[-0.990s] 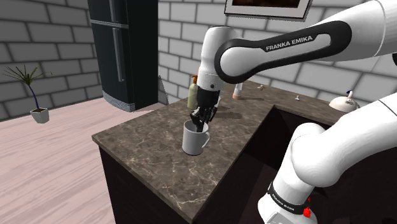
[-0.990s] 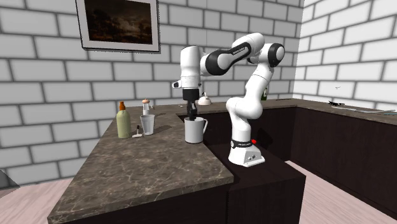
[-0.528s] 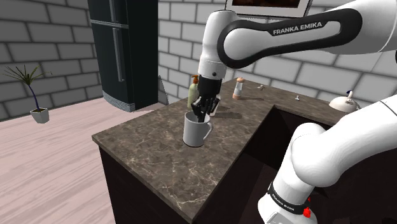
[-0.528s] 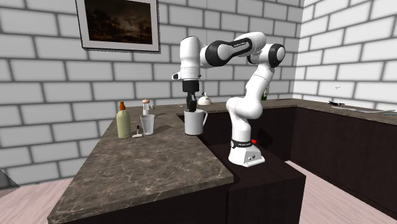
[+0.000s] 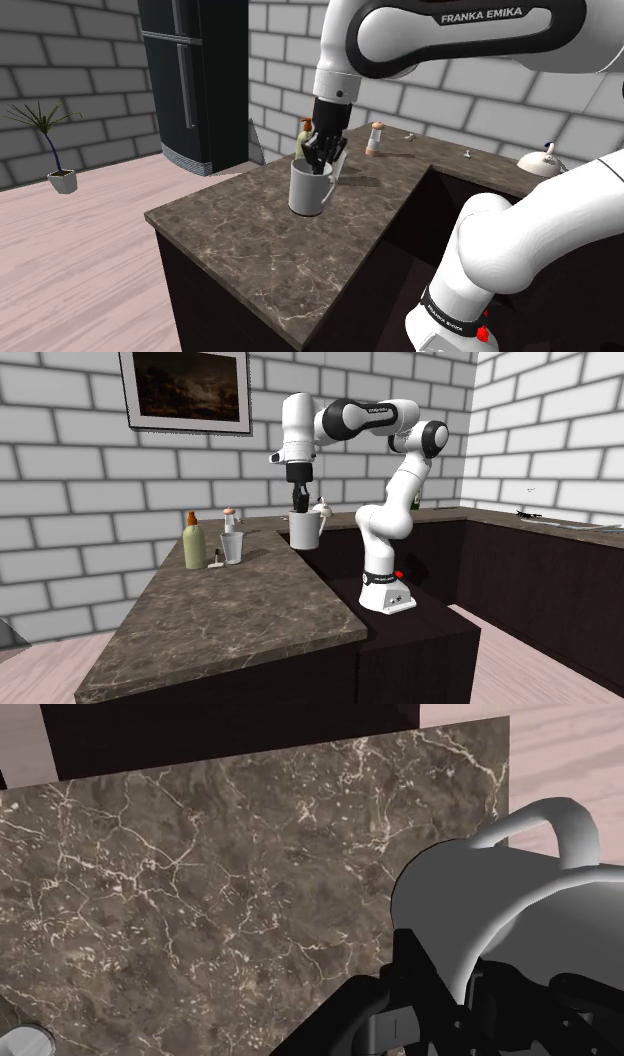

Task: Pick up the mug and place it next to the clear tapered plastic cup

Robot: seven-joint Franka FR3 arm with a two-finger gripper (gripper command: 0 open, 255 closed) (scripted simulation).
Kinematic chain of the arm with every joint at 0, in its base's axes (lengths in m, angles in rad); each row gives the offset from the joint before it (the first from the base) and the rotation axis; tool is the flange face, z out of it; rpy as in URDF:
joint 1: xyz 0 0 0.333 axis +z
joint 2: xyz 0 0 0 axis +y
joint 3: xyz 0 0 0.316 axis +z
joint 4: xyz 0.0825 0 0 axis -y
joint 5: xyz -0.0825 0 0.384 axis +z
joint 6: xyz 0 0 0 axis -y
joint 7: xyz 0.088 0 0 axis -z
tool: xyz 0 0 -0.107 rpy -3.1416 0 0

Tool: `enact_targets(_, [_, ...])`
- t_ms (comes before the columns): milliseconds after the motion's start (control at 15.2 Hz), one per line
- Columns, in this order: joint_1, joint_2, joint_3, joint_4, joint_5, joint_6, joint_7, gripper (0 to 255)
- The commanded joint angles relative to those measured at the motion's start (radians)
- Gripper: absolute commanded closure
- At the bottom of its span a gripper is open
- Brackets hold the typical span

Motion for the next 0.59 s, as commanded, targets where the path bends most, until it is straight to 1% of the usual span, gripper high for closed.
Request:
enact_targets(0, [-0.001,-0.002,-0.003,0.029,-0.003,-0.030,0.001,255])
enact_targets(132, [-0.002,-0.001,-0.004,0.043,-0.004,-0.044,0.002,255])
enact_targets(528, [-0.061,0.023,-0.127,0.057,-0.078,-0.047,-0.143,255])
